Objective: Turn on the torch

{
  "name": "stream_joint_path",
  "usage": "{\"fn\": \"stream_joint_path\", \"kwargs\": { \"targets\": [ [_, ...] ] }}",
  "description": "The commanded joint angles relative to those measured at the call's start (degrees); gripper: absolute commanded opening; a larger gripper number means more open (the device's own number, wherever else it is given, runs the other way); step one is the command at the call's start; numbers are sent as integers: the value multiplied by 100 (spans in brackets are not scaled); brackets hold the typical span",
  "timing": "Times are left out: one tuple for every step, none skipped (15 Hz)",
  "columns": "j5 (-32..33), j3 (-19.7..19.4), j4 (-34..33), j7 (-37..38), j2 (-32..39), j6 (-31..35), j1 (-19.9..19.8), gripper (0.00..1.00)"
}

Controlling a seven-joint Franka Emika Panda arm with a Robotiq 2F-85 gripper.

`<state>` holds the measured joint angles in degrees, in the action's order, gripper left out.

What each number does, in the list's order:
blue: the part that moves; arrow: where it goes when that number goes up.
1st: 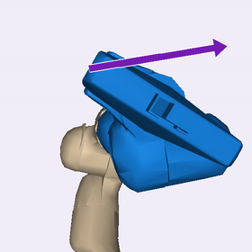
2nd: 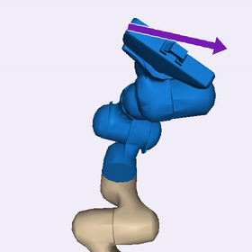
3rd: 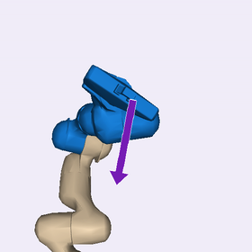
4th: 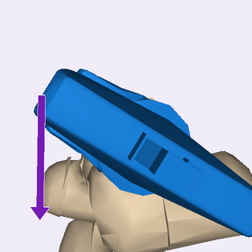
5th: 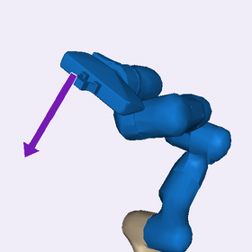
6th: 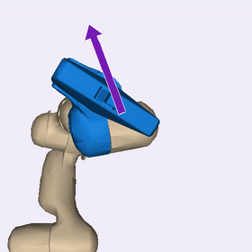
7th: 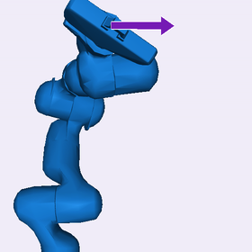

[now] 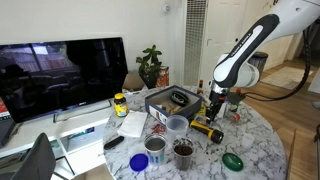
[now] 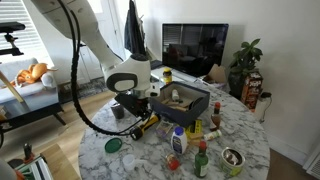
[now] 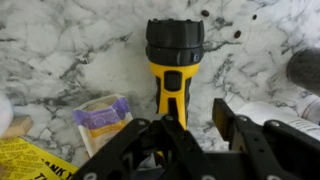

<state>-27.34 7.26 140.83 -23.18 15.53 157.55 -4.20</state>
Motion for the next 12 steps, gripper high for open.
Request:
{"fn": "stream_joint_path", "kwargs": {
  "targets": [
    [-189, 395, 73, -631, 201, 323, -341, 11],
    [-242, 492, 105, -805, 231, 366, -446, 5],
    [-304, 599, 139, -998, 248, 417, -560, 1],
    [-379, 708, 165, -1196, 266, 480, -686, 0],
    [-501, 861, 196, -1465, 274, 561, -840, 0],
    [-584, 960, 228, -1654, 284, 630, -945, 0],
    [-807, 1001, 252, -1955, 284, 679, -987, 0],
    [-944, 1100, 265, -2156, 299, 731, -1102, 0],
    [-1140, 1201, 277, -2382, 315, 773, -1207, 0],
    [-1306, 1281, 281, -2571, 338, 794, -1293, 0],
    [-1433, 1335, 281, -2722, 359, 804, -1350, 0],
    [-1580, 1398, 272, -2859, 385, 799, -1415, 0]
  ]
}}
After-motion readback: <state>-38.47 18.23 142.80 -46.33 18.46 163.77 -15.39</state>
